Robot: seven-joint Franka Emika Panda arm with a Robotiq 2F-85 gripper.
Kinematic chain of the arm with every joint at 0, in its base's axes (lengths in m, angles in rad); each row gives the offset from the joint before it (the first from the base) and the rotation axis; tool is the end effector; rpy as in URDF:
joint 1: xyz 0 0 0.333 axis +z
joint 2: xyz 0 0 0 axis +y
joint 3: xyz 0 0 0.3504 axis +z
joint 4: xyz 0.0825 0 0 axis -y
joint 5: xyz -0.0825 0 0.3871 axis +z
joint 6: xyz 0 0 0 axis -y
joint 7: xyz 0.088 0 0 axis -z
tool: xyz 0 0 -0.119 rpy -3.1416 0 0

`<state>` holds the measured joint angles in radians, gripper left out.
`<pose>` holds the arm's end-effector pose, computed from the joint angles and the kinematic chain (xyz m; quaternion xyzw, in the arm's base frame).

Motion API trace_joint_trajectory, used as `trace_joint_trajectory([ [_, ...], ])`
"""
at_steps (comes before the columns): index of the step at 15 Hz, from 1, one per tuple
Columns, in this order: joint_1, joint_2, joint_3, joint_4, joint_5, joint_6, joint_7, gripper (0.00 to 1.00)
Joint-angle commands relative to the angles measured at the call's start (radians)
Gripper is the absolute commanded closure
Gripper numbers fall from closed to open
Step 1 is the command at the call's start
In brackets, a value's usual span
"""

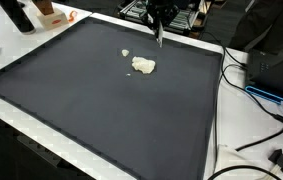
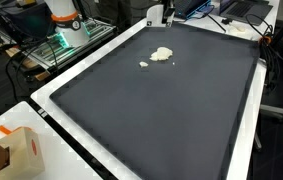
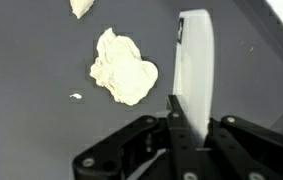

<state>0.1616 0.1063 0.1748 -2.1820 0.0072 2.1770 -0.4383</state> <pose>0.5093 0.1775 0.3531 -0.9253 -0.3751 0.0541 0.0149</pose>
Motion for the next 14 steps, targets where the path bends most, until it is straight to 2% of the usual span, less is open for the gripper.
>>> trace_joint_trajectory([
  [1, -0.003, 0.046, 0.002, 0.000, -0.063, 0.038, -0.052, 0.99],
  [7, -0.010, 0.108, 0.005, -0.042, -0.170, 0.241, -0.099, 0.99],
  [11, -0.021, 0.146, 0.014, -0.065, -0.151, 0.339, -0.107, 0.99],
  [14, -0.023, 0.163, 0.016, -0.074, -0.148, 0.354, -0.095, 0.99],
])
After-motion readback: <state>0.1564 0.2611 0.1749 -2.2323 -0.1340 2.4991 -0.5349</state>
